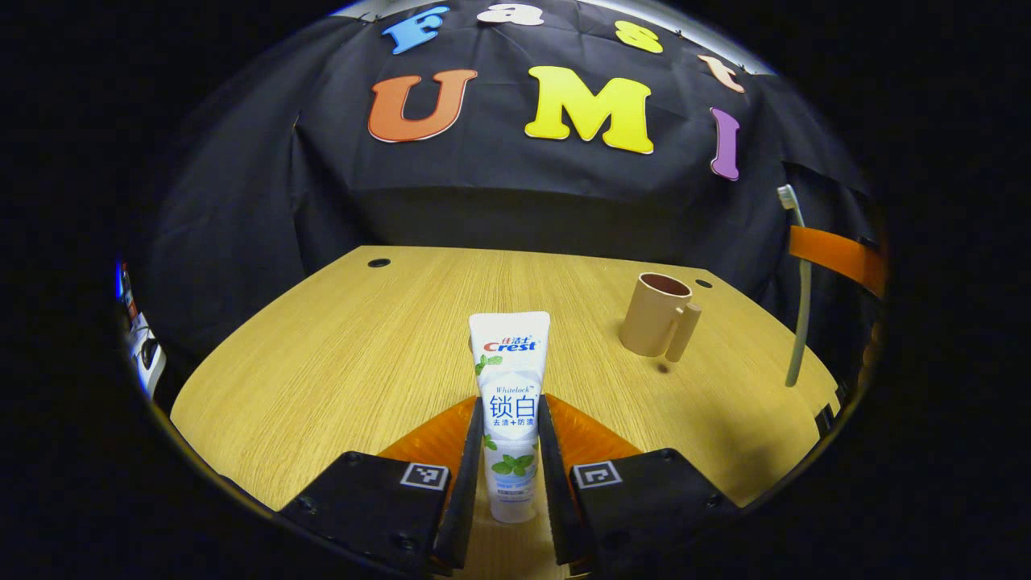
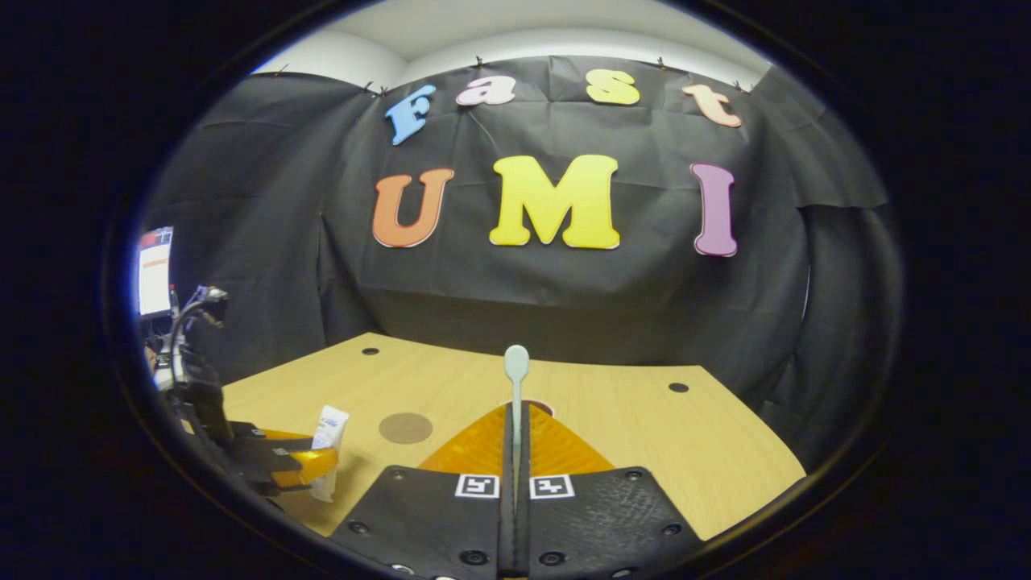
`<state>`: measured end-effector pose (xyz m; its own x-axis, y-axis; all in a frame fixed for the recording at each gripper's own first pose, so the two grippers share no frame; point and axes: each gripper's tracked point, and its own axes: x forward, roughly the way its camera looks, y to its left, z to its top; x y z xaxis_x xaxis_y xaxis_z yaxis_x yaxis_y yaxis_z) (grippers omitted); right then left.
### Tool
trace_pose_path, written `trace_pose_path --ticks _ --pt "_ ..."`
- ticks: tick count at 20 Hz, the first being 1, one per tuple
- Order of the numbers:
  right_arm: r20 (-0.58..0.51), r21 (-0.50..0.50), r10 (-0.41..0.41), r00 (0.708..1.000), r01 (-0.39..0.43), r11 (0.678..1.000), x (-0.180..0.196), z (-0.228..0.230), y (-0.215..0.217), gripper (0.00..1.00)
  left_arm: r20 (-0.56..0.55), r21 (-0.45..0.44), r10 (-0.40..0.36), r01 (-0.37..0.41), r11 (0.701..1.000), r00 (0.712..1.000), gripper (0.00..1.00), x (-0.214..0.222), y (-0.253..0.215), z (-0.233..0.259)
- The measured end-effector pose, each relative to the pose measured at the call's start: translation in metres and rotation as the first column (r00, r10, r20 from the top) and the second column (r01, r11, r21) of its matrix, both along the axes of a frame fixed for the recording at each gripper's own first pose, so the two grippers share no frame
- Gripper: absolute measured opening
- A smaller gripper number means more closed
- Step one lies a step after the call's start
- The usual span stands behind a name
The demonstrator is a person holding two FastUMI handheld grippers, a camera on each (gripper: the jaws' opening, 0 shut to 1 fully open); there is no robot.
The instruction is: Put the toothbrush and toothpaste on the desktop into the cup, then pick up the cup and place it on the coaster on the desktop.
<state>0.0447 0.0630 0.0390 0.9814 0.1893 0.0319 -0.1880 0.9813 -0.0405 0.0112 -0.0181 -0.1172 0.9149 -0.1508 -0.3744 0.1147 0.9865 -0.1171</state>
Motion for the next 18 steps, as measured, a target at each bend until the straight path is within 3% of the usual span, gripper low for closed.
trace_pose_path --ticks 10,14,15,18 --pt "0.121 0.038 -0.026 0.992 0.021 0.999 0.103 0.058 0.010 0.00 0.118 0.007 -0.020 0.019 1.000 0.993 0.40 0.009 -0.003 0.029" --pt "0.125 0.055 -0.018 0.992 0.011 0.998 0.148 0.047 0.013 0.00 0.144 0.002 -0.028 0.028 1.000 0.989 0.45 0.009 -0.010 0.040" --pt "0.121 0.062 -0.022 0.992 0.014 0.998 0.159 0.044 0.011 0.00 0.152 0.002 -0.030 0.030 1.000 0.988 0.40 0.009 -0.012 0.043" --pt "0.109 0.084 0.007 0.994 -0.016 0.996 0.183 0.033 0.015 0.00 0.162 -0.003 -0.035 0.036 0.999 0.986 0.40 0.010 -0.014 0.047"
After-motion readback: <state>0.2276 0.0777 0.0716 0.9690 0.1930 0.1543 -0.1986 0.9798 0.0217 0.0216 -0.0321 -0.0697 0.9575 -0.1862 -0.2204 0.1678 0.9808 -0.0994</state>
